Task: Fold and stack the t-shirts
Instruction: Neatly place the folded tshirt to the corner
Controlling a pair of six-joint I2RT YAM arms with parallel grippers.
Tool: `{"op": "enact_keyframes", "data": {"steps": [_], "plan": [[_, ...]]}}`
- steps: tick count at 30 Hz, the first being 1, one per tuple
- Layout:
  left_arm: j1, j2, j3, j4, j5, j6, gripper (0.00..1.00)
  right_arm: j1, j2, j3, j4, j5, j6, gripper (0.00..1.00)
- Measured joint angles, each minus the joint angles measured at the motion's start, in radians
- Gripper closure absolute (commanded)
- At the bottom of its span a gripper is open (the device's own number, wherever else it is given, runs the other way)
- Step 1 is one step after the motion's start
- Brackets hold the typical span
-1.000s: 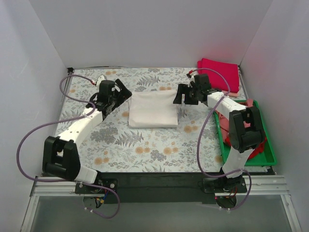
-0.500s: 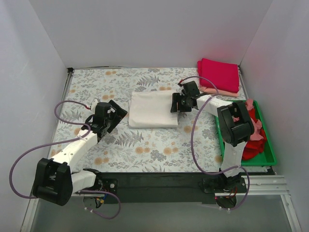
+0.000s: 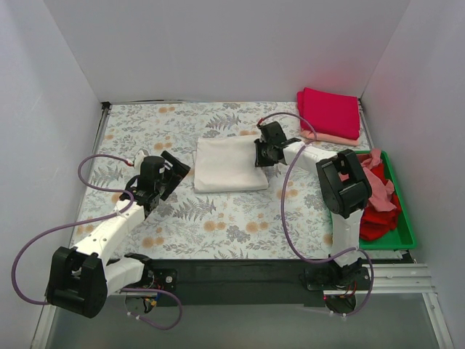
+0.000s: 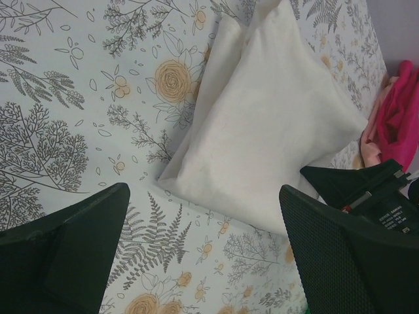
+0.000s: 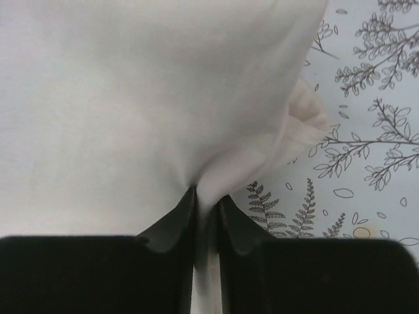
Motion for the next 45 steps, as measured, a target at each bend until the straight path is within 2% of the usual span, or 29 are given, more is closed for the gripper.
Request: {"op": "enact_keyframes", "data": {"steps": [2, 3, 11, 20, 26, 36, 45], "plan": [[0.0, 0.0, 0.0, -0.004, -0.008, 0.0, 0.02, 0.007, 0.013, 0.027, -0.007, 0.023, -0.026, 0.96], [0.0, 0.0, 0.0, -0.009, -0.014, 0.0, 0.02, 0.011, 0.019, 0.037, -0.007, 0.036, -0.048, 0.99], [0.0, 0.0, 0.0, -0.036, -0.08, 0.002, 0.02, 0.027, 0.074, 0.179, -0.04, 0.231, -0.262, 0.99], [0.0, 0.003, 0.0, -0.068, -0.143, 0.027, 0.02, -0.014, 0.188, 0.517, -0.061, 0.438, -0.499, 0.99], [0.0, 0.011, 0.0, -0.073, -0.173, 0.036, 0.02, -0.082, 0.282, 0.702, -0.06, 0.56, -0.595, 0.99], [0.0, 0.059, 0.005, -0.077, -0.183, 0.042, 0.02, -0.187, 0.296, 0.772, 0.002, 0.672, -0.644, 0.99], [0.0, 0.067, 0.007, -0.077, -0.183, 0.045, 0.02, -0.208, 0.309, 0.839, 0.157, 0.75, -0.692, 0.99]]}}
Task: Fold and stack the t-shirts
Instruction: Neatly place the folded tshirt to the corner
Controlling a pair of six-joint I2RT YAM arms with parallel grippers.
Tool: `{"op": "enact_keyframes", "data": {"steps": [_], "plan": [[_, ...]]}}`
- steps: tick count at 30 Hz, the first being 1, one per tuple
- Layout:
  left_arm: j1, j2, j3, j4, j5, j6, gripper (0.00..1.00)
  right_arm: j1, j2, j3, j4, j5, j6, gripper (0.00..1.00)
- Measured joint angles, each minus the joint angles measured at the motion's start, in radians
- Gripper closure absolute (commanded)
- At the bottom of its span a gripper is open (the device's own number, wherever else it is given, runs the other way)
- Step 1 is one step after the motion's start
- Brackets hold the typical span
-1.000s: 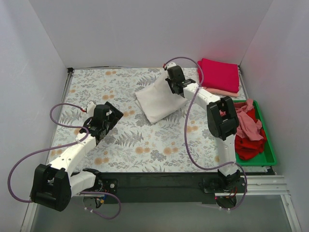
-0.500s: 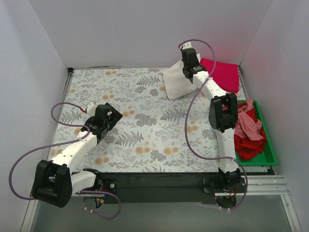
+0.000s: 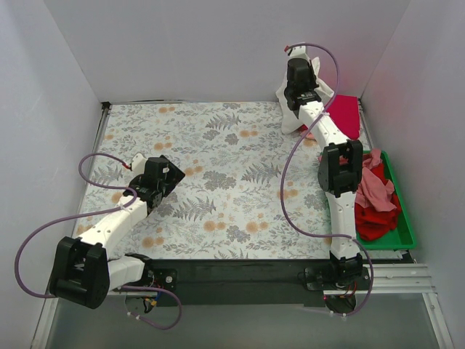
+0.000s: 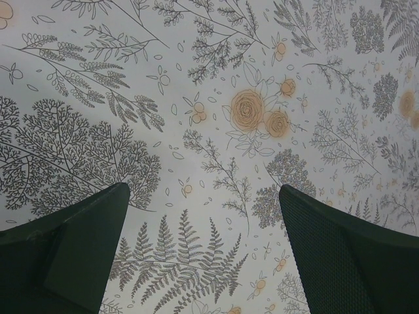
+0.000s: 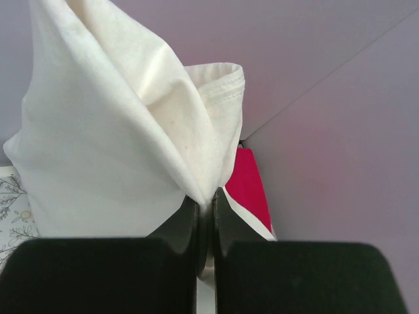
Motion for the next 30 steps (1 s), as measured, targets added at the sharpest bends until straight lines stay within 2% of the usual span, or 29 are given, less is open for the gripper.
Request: {"op": "enact_keyframes", "data": {"steps": [14, 30], "plan": [[0.0, -0.028, 0.001, 0.0, 0.0, 0.006, 0.02, -0.001, 0.006, 0.064, 0.099, 0.021, -0.101, 0.99], [0.0, -0.028, 0.001, 0.0, 0.016, 0.006, 0.02, -0.013, -0.008, 0.081, 0.104, 0.046, -0.142, 0.99]]}}
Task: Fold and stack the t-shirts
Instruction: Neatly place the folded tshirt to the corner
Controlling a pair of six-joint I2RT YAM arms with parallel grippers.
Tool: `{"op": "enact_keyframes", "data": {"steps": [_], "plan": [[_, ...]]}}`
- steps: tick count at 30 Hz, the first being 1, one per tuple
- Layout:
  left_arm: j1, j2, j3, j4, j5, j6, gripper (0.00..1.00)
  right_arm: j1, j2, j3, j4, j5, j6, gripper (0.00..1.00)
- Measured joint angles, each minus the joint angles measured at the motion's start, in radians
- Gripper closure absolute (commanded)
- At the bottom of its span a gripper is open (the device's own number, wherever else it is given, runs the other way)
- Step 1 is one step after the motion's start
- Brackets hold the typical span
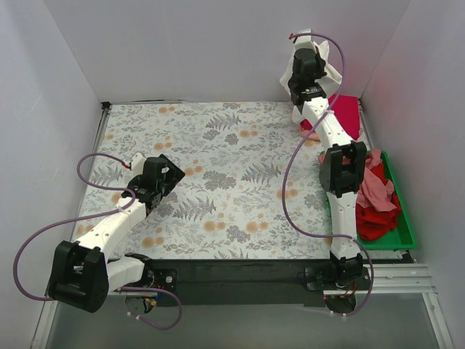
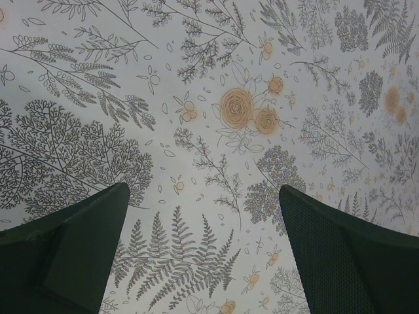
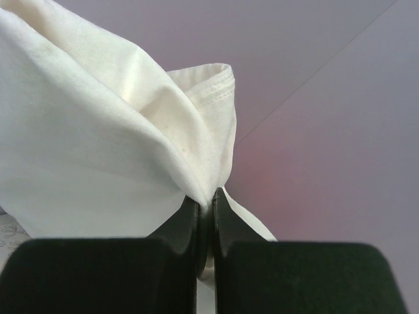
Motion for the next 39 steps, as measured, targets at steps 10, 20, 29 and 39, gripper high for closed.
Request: {"op": "enact_keyframes", "data": {"steps": [10, 20, 29, 39], "plan": [[0.0, 0.0, 0.0, 0.0, 0.002, 0.002, 0.02, -0.033, -0.009, 0.0, 0.008, 0.001, 0.008, 0.99], [0.0, 0.014, 0.001, 0.0, 0.002, 0.006, 0.02, -0.085, -0.025, -0.061, 0.023, -0.006, 0.063, 0.99], [0.0, 0.045, 0.013, 0.0, 0.003, 0.01, 0.02, -0.196, -0.031, -0.183, -0.006, -0.114, 0.243, 0.97], [0.0, 0.048, 0.016, 0.0, 0.005, 0.017, 0.02, -0.351, 0.011, -0.203, -0.054, -0.371, 0.494, 0.41]]}}
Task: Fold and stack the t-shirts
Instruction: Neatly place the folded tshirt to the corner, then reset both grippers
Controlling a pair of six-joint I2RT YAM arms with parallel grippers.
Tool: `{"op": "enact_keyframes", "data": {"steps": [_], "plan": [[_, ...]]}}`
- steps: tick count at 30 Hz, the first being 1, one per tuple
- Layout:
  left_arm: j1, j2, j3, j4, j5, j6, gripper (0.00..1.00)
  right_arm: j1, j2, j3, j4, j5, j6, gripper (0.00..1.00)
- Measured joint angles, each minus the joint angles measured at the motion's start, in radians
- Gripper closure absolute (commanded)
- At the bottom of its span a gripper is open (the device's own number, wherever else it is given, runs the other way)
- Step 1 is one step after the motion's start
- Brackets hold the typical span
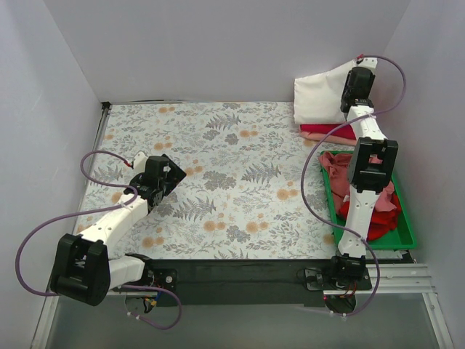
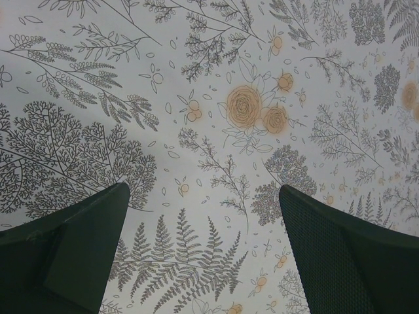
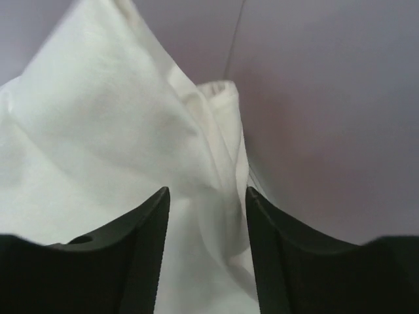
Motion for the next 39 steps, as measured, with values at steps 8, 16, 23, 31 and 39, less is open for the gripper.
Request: {"op": "enact_keyframes", "data": {"steps": [8, 16, 23, 31, 39], "plan": [[0.0, 0.007, 0.017, -0.002, -0.001, 0.005, 0.02, -0.046, 0.066, -0.005, -0.029, -0.111, 0.055, 0.02], [0.0, -0.005, 0.022, -0.014, -0.001, 0.008, 0.02, -0.021, -0.024, -0.087, -0.037, -0.192, 0.052, 0.02], [0.0, -0.075, 0.029, -0.042, 0.002, 0.008, 0.02, 0.064, -0.299, -0.316, -0.041, -0.209, -0.003, 0.02], [0.0, -0.172, 0.061, -0.063, 0.002, 0.016, 0.02, 0.282, -0.719, -0.748, -0.013, -0.2, 0.003, 0.02], [0.0, -0.229, 0.071, -0.068, 0.021, 0.026, 0.02, 0.381, -1.27, -1.314, -0.015, -0.219, 0.182, 0.02]]}}
